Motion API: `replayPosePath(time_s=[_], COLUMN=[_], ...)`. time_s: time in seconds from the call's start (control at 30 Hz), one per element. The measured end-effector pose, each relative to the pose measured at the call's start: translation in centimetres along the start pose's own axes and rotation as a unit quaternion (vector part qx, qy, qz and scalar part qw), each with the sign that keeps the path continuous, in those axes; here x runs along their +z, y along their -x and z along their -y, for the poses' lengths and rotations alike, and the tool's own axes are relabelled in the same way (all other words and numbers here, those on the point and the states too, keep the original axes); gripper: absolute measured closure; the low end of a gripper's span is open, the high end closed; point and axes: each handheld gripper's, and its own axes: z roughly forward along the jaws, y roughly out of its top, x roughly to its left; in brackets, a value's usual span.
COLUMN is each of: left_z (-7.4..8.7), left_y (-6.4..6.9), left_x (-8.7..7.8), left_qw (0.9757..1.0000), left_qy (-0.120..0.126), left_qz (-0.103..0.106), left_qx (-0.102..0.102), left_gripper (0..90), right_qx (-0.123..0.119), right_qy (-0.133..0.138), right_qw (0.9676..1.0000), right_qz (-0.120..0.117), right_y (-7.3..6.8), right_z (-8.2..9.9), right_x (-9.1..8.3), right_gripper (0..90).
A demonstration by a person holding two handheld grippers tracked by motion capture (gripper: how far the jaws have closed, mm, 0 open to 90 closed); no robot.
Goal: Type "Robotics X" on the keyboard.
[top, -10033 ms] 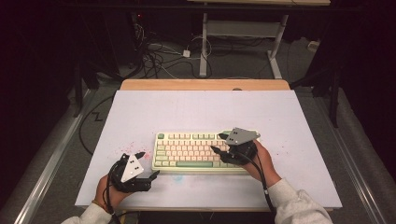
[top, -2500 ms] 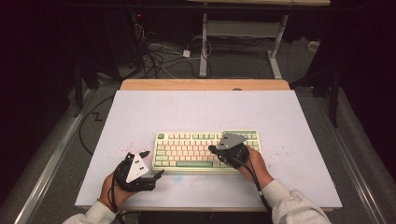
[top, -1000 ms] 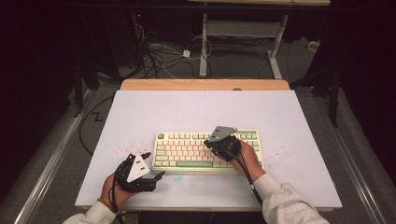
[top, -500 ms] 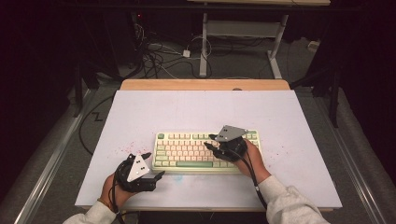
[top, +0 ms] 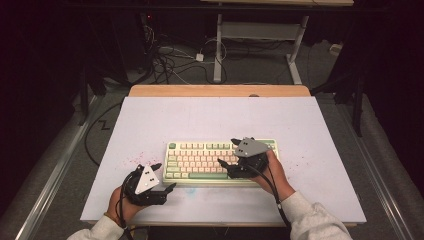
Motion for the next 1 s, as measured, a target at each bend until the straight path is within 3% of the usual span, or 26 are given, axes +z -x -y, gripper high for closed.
replayPosePath(time_s=[0.17,0.47,0.77,0.87,1.0], left_z=[-0.1,-0.4,-0.7,-0.8,-1.1], left_y=[-0.1,-0.2,-0.3,-0.4,-0.7], left_x=[-0.2,-0.2,-0.5,-0.5,-0.5], left_qw=[1.0,0.9996,0.9995,0.9993,0.9983], left_qy=[0.002,-0.026,-0.024,-0.032,-0.049], left_qz=[0.003,-0.002,-0.003,-0.003,0.017], left_qx=[-0.005,-0.012,-0.018,-0.019,-0.026], left_gripper=[21.9,21.5,22.2,25.7,37.3], right_qx=[0.001,0.004,-0.008,-0.009,-0.006], right_qy=[0.007,0.019,0.02,0.025,0.022], right_qw=[1.0,0.9996,0.9992,0.9988,0.9986], right_qz=[0.007,0.02,0.034,0.04,0.047], right_y=[-0.1,0.3,0.5,0.6,0.8], right_z=[0.0,0.8,2.1,2.5,3.1], right_x=[-0.8,-2.6,-3.9,-4.5,-5.1], right_gripper=[20.7,19.5,20.2,19.7,19.8])
